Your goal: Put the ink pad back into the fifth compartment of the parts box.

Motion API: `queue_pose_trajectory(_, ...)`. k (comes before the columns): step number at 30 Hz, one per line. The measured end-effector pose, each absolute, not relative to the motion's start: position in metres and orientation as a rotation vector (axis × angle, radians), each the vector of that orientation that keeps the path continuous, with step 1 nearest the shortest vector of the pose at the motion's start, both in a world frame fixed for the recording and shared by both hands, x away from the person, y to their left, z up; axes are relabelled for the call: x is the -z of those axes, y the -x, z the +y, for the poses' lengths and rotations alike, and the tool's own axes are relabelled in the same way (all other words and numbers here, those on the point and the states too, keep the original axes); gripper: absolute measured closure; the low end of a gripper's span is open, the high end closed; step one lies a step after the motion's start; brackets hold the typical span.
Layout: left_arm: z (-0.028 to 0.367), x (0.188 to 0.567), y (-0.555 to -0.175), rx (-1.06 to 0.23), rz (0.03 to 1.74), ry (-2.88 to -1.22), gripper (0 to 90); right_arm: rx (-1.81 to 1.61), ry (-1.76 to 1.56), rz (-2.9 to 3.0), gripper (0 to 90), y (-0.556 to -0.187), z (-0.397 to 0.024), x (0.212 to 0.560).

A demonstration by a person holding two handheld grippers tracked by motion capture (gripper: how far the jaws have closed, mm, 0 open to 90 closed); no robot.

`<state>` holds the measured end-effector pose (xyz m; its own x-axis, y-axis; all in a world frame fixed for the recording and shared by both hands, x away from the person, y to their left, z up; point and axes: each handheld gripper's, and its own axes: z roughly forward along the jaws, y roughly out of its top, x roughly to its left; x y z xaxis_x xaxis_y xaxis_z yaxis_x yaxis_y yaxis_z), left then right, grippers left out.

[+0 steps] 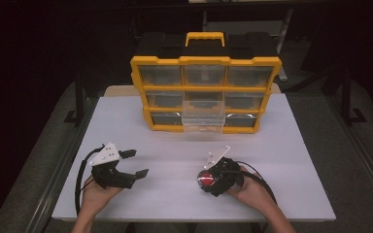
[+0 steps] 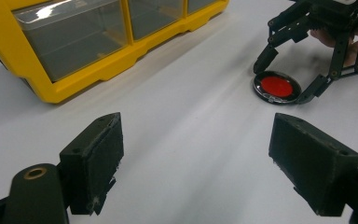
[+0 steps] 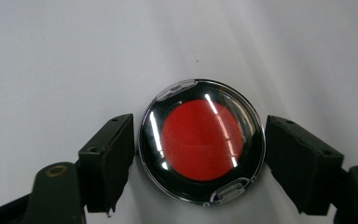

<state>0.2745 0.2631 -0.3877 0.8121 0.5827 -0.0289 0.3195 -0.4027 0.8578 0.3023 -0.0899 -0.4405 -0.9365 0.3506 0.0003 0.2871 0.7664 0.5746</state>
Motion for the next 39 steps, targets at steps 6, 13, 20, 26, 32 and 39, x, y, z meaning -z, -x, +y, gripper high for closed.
queue_pose_trajectory(6, 0.263, 0.388, -0.274, -0.341, 0.667, -2.018, 17.8, -0.904, -0.522, 2.854, 28.2, -0.303, -0.09, 0.44)
queue_pose_trajectory(13, 0.263, 0.389, -0.274, -0.338, 0.669, -2.025, 17.8, -0.92, -0.526, 2.86, 28.3, -0.304, -0.092, 0.44)
queue_pose_trajectory(20, 0.265, 0.389, -0.275, -0.335, 0.676, -2.013, 17.8, -0.973, -0.529, 2.893, 28.4, -0.309, -0.095, 0.439)
queue_pose_trajectory(26, 0.266, 0.388, -0.275, -0.335, 0.673, -2.008, 17.8, -1.015, -0.523, 2.905, 28.4, -0.307, -0.095, 0.43)
queue_pose_trajectory(32, 0.267, 0.388, -0.275, -0.334, 0.676, -2.011, 17.8, -1.051, -0.473, 2.907, 28.4, -0.305, -0.094, 0.417)
queue_pose_trajectory(39, 0.269, 0.389, -0.275, -0.329, 0.687, -1.998, 17.8, -1.083, -0.436, 2.909, 28.4, -0.304, -0.098, 0.394)
